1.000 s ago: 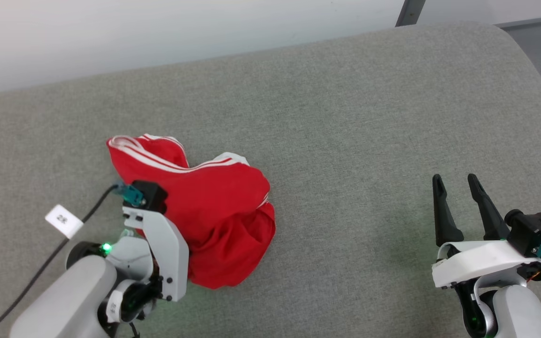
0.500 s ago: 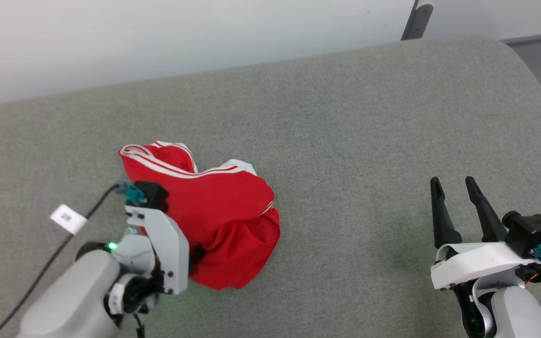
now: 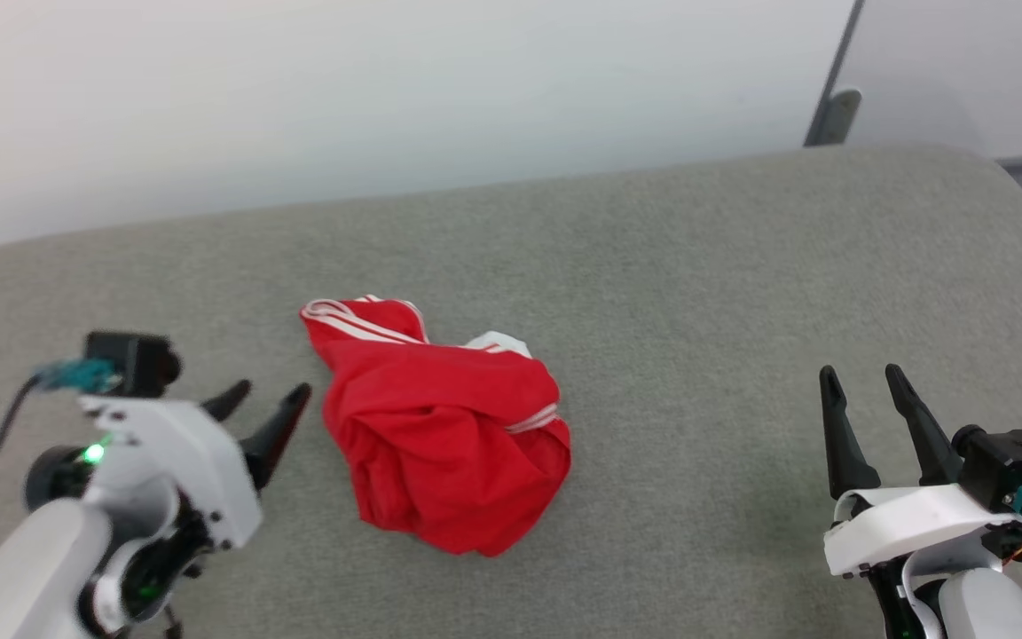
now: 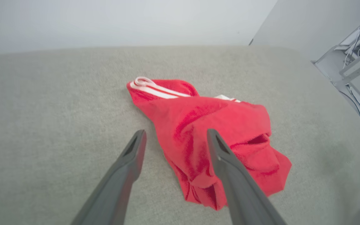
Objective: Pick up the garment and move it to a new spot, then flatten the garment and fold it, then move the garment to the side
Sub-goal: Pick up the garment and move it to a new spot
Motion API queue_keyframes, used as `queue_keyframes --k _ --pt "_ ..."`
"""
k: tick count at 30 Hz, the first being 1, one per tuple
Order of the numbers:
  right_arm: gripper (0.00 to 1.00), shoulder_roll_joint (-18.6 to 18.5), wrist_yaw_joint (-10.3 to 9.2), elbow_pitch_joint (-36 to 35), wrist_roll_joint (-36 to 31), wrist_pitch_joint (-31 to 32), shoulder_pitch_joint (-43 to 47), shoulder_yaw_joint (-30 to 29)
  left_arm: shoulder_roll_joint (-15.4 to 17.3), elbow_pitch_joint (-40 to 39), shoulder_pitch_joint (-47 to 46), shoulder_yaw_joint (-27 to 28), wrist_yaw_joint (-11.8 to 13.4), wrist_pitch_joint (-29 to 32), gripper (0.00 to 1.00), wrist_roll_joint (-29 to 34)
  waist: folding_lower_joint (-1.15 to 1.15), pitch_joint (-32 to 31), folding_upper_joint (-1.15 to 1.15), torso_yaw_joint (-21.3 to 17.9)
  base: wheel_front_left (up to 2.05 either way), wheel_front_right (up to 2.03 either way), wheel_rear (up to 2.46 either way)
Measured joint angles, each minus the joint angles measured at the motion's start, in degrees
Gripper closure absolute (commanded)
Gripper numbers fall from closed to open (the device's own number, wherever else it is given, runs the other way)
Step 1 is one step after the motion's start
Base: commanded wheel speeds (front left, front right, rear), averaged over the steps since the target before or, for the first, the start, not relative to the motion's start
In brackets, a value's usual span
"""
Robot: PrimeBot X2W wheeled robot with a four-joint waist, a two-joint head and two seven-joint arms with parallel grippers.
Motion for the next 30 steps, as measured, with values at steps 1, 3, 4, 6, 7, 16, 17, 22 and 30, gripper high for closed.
queue_keyframes --k 1,3,4,6,7,16,17,22,30 --pt "0.00 0.0 0.00 -0.1 0.0 0.0 0.1 0.0 0.6 -0.5 1.1 0.9 -0.2 -1.8 0.00 0.3 0.00 -0.4 0.00 0.4 0.00 0.00 0.00" --pt "0.00 -0.3 0.00 -0.1 -0.1 0.3 0.6 0.0 1.4 -1.3 3.5 2.2 0.0 -5.1 0.00 0.5 0.00 -1.2 0.00 1.1 0.00 0.00 0.00" --pt "0.00 -0.4 0.00 0.0 -0.2 0.4 0.9 -0.1 1.8 -1.9 4.7 2.6 -0.2 -7.1 0.00 1.1 0.00 -1.6 0.00 1.6 0.00 0.00 0.00" --pt "0.00 -0.6 0.00 -0.1 -0.2 0.5 1.1 -0.3 2.3 -2.6 6.6 3.7 -0.4 -10.8 0.00 1.6 0.00 -2.2 0.00 2.5 0.00 0.00 0.00" --pt "0.00 -0.7 0.00 -0.1 -0.2 0.5 1.3 -0.3 2.6 -2.8 7.5 4.0 -0.7 -12.5 0.00 2.4 0.00 -2.6 0.00 2.9 0.00 0.00 0.00" --pt "0.00 -1.1 0.00 0.1 -0.4 0.7 2.7 0.0 4.3 -3.5 16.7 9.3 -0.3 -26.9 0.00 4.4 0.00 -5.2 0.00 6.1 0.00 0.00 0.00" --pt "0.00 -1.3 0.00 0.2 -0.4 0.7 2.9 0.4 4.5 -3.2 17.9 10.1 -0.3 -27.8 0.00 4.3 0.00 -5.4 0.00 6.4 0.00 0.00 0.00" --pt "0.00 -2.1 0.00 0.6 -0.4 0.4 2.9 1.0 4.8 -1.8 22.5 14.0 -0.7 -30.9 0.00 3.7 0.00 -6.2 0.00 7.3 0.00 0.00 0.00" --pt "0.00 -2.3 0.00 1.1 0.1 -0.2 4.1 1.8 2.2 -1.8 28.8 22.5 -2.8 -31.9 0.00 6.2 0.00 -6.6 0.00 8.2 0.00 0.00 0.00"
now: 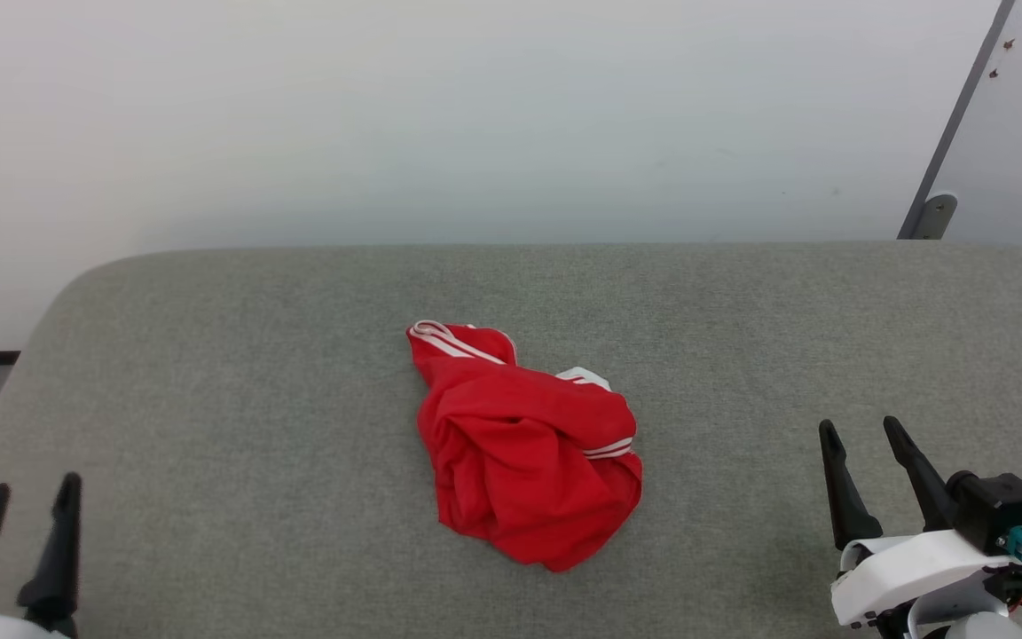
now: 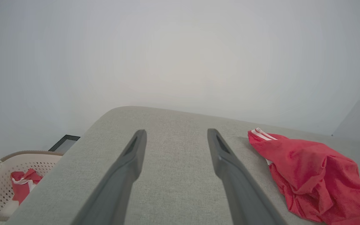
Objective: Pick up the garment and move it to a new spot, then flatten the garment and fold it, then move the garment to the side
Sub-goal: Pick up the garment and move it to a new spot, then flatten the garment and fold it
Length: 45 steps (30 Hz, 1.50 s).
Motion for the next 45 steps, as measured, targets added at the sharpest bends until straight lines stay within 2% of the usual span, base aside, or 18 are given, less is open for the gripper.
queue_keyframes --k 4,11,19,26,36,45 --pt "0.00 -0.1 0.00 0.1 0.1 0.0 0.1 0.0 -1.7 -0.1 1.7 3.4 -1.7 -0.1 0.00 1.8 0.00 0.1 0.00 0.3 0.00 0.00 0.00" --pt "0.00 0.0 0.00 0.2 0.2 0.0 0.1 0.0 -3.5 0.3 2.4 5.2 -3.6 -0.1 0.00 3.4 0.00 0.2 0.00 0.7 0.00 0.00 0.00" --pt "0.00 -0.7 0.00 0.2 1.4 1.6 -0.3 0.8 -5.4 0.4 2.6 5.7 -4.1 -0.1 0.00 3.4 0.00 0.6 0.00 2.7 0.00 0.00 0.00" --pt "0.00 -1.2 0.00 1.5 2.0 5.7 -4.5 1.5 -7.3 -0.7 3.6 5.1 -4.2 -0.1 0.00 4.2 0.00 1.6 0.00 5.5 0.00 0.00 0.00" --pt "0.00 -3.4 0.00 7.2 2.7 11.0 -13.0 2.5 -9.5 -0.6 1.5 3.4 -5.6 -0.2 0.00 5.1 0.00 4.2 0.00 10.3 0.00 0.00 0.00" --pt "0.00 -6.3 0.00 17.0 3.1 20.0 -21.3 5.9 -13.1 2.1 -2.6 2.1 -7.7 -0.2 0.00 6.4 0.00 8.5 0.00 14.9 0.00 0.00 0.00"
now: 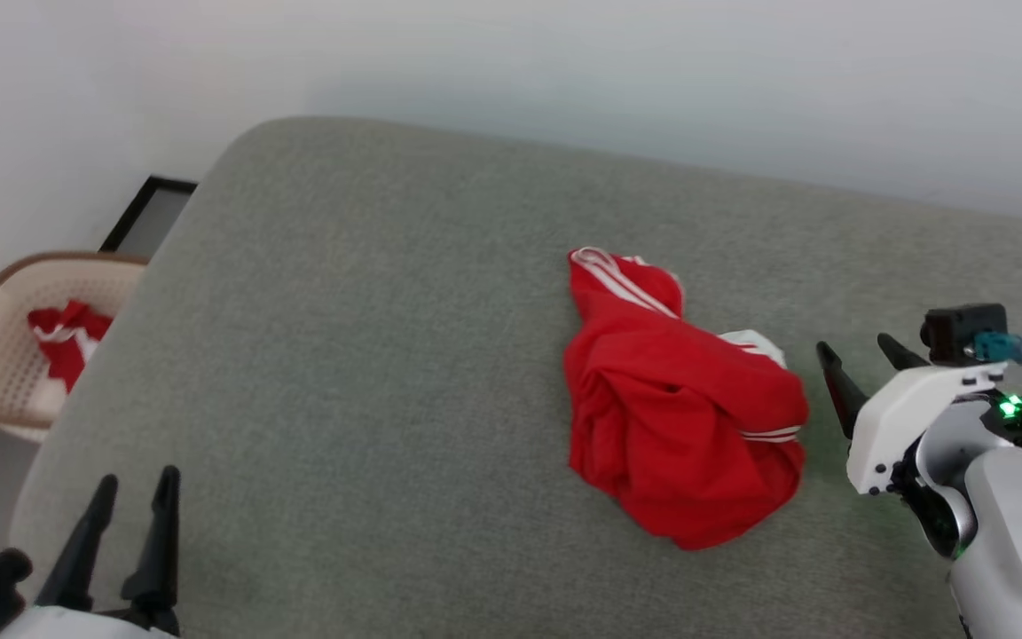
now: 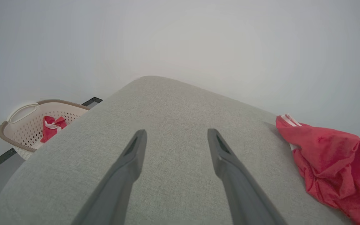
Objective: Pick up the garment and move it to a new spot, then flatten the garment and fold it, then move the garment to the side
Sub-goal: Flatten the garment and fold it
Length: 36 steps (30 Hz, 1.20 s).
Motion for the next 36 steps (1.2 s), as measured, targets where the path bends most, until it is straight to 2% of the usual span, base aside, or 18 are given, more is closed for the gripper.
queue_keyframes --k 10,16,17,18,27,36 --pt "0.00 -0.8 0.00 9.5 1.0 10.8 -6.4 3.4 -2.3 4.1 -4.8 -2.5 -1.6 0.0 0.00 0.8 0.00 4.0 0.00 3.9 0.00 0.00 0.00" --pt "0.00 -0.7 -0.01 12.7 2.6 14.1 -9.6 4.8 -3.0 5.8 -6.7 -3.1 -2.1 0.0 0.00 1.0 0.00 5.6 0.00 5.4 0.00 0.00 0.00" --pt "0.53 -0.8 -0.01 13.1 2.6 14.5 -10.1 5.2 -3.2 6.1 -6.8 -3.1 -2.2 0.0 0.00 1.0 0.00 5.8 0.00 5.6 0.00 0.00 0.00" --pt "1.00 -0.9 -0.02 13.6 2.9 15.0 -10.8 5.5 -3.3 6.4 -6.9 -3.1 -2.3 0.0 0.00 1.0 0.00 6.0 0.00 5.8 0.00 0.00 0.00" --pt "1.00 -1.5 0.01 15.8 4.0 14.8 -13.2 7.7 -3.6 8.1 -7.6 -2.5 -2.6 0.0 0.00 1.3 0.00 5.7 0.00 5.5 0.00 0.00 0.00" --pt "1.00 -5.7 0.01 13.1 5.6 14.2 -13.6 7.9 -2.6 7.3 -6.1 -0.6 -2.7 0.0 0.00 1.4 0.00 3.9 0.00 2.5 0.00 0.00 0.00"
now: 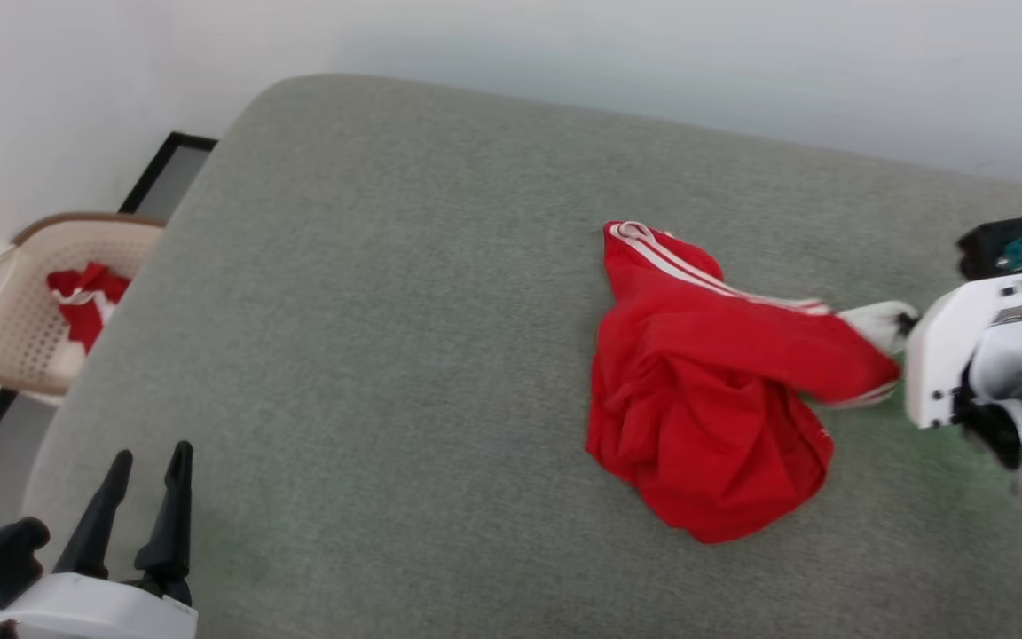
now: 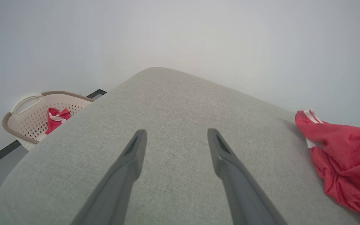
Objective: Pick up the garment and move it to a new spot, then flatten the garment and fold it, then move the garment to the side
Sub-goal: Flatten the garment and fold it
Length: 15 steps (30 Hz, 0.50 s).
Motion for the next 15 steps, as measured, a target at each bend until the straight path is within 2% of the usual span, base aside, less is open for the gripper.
queue_keyframes --k 15 --pt "1.00 -10.8 0.00 -4.9 0.7 1.7 4.9 -6.3 0.7 -1.7 1.4 1.1 0.0 0.0 0.00 0.5 0.00 -2.1 0.00 -5.9 0.00 0.00 0.00"
